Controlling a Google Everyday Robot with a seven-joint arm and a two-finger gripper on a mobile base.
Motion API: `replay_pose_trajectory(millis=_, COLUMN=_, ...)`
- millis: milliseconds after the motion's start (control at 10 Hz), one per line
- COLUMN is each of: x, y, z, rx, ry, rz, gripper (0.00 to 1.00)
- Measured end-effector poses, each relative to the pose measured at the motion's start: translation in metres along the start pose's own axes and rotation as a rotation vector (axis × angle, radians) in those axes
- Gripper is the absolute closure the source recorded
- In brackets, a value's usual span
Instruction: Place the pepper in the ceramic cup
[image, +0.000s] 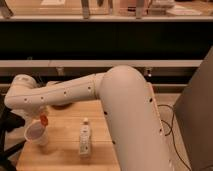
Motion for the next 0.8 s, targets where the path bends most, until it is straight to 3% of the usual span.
replay_pose_trajectory(millis=100, x=-0.0009, y=-0.0009, z=0.0006, rx=0.0, ry=0.002, rz=-0.004, gripper=0.37)
replay_pose_trajectory(millis=300, x=0.0002, y=-0.0014, z=0.0007, rx=0.006, ry=0.004, rz=0.001, gripper=0.27)
replay_pose_trajectory(millis=800, x=0.003, y=0.0037, z=0.0058, rx=0.02, ry=0.006, rz=0.003, gripper=0.2)
